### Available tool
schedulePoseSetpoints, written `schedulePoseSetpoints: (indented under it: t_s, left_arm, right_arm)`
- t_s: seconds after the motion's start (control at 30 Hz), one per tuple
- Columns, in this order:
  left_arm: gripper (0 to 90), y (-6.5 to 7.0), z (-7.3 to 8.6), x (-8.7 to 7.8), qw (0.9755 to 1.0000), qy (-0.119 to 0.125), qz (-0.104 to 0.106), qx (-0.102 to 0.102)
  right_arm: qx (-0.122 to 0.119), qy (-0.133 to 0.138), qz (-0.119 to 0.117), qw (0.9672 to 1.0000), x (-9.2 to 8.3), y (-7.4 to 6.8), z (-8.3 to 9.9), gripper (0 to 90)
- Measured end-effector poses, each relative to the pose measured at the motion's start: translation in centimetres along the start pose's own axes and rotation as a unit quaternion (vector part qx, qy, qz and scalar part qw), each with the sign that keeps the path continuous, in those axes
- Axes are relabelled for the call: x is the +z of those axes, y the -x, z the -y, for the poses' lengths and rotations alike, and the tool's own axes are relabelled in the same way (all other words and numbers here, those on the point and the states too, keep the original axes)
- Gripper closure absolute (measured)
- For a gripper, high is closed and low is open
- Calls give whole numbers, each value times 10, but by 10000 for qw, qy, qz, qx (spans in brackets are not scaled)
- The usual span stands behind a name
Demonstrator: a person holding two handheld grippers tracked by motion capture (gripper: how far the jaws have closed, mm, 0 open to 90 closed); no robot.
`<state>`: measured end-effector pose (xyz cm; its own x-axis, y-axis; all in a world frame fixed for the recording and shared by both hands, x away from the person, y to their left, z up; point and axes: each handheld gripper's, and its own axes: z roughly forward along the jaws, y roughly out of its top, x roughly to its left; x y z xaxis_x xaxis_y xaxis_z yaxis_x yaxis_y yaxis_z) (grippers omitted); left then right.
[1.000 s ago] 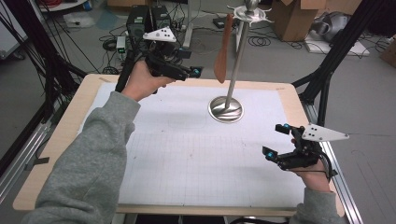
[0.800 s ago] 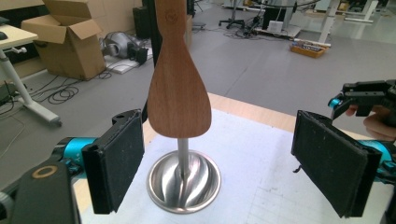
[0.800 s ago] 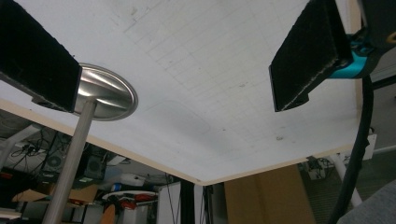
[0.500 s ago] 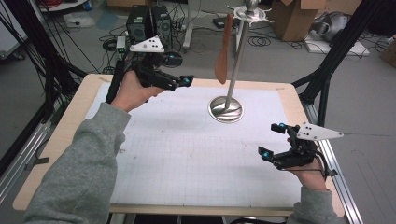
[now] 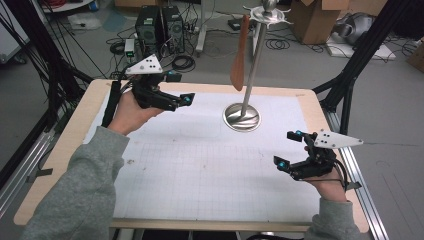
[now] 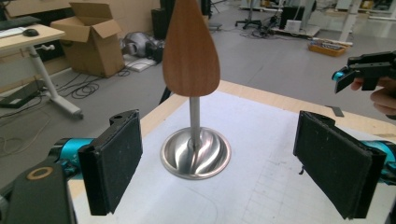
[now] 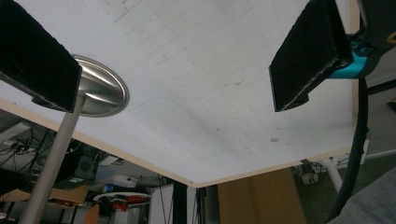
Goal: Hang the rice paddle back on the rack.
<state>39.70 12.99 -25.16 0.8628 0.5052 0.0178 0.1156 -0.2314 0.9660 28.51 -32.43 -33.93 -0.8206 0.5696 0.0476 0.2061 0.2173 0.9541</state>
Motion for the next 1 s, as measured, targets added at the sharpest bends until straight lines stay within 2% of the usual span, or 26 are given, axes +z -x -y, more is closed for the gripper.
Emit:
schedulePoseSetpoints:
  t_s: [0.13, 0.23, 0.37, 0.67, 0.8, 0.87, 1.0]
  left_arm:
    - [160, -2, 10, -10, 9999, 38, -58, -103]
    - [160, -4, 18, -16, 9996, 98, 70, -253]
    - [159, -4, 30, -22, 9997, 6, -41, -254]
    - [159, 0, 52, -30, 9995, 35, -41, -325]
    - [159, 3, 60, -35, 9995, 21, -145, -290]
    - [158, 5, 64, -38, 9994, -23, -310, -160]
    - [157, 8, 74, -44, 9991, -32, -401, -117]
  right_arm:
    - [-50, 11, 20, 10000, 0, -1, 0, 12]
    - [-49, -7, 21, 10000, 2, -1, 0, 12]
    - [-59, -39, 6, 10000, 4, -2, 0, 12]
    - [-167, 3, -10, 9999, 9, -8, -5, 12]
    - [-195, 23, -45, 9998, 9, -8, -7, 40]
    - [-181, 49, -93, 9998, 9, -8, -8, 40]
    - [-160, 56, -188, 9997, 11, -10, -9, 40]
